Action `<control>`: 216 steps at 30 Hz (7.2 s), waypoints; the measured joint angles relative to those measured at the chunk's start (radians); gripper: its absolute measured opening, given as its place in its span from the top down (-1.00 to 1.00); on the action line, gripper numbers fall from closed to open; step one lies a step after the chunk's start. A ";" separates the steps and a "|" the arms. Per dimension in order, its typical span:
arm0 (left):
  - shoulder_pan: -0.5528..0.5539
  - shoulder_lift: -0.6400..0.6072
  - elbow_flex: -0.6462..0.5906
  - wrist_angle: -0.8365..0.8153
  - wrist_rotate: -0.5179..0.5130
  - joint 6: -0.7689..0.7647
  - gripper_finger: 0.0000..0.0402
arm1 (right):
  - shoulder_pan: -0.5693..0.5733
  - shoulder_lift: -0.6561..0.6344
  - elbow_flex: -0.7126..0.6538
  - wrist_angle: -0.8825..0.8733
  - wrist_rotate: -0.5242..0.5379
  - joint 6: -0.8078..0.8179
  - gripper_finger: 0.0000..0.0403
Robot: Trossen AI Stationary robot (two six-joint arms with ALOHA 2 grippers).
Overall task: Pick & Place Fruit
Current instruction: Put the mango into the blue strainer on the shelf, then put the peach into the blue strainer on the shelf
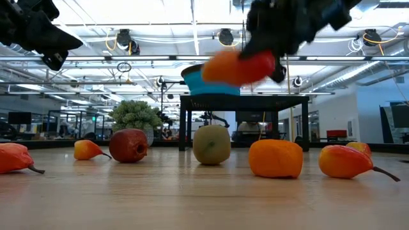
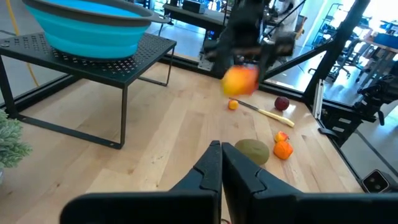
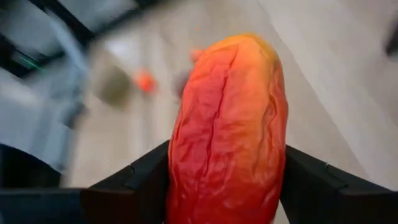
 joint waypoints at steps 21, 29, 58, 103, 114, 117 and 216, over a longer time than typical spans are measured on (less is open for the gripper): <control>0.000 0.000 0.001 0.005 0.002 0.006 0.89 | -0.014 -0.112 0.000 0.632 0.074 -0.243 -0.14; 0.000 0.000 0.001 0.005 0.002 0.006 0.89 | -0.014 -0.112 0.000 0.673 0.306 -0.604 -0.14; 0.000 0.000 0.001 0.008 -0.131 -0.117 0.89 | -0.309 -0.006 0.476 0.071 0.759 -0.499 -0.18; 0.000 0.001 0.000 0.005 -0.140 -0.117 0.89 | -0.431 0.260 0.575 -0.353 0.328 -0.334 -0.18; 0.000 0.001 0.000 0.004 -0.140 -0.118 0.89 | -0.431 0.260 0.575 -0.353 0.328 -0.335 -0.27; 0.000 0.001 0.000 0.004 -0.140 -0.119 0.89 | -0.431 0.260 0.575 -0.354 0.329 -0.335 -0.32; 0.000 0.063 0.000 0.134 -0.125 -0.301 0.90 | 0.295 -0.144 -0.037 -0.550 0.043 -0.094 1.00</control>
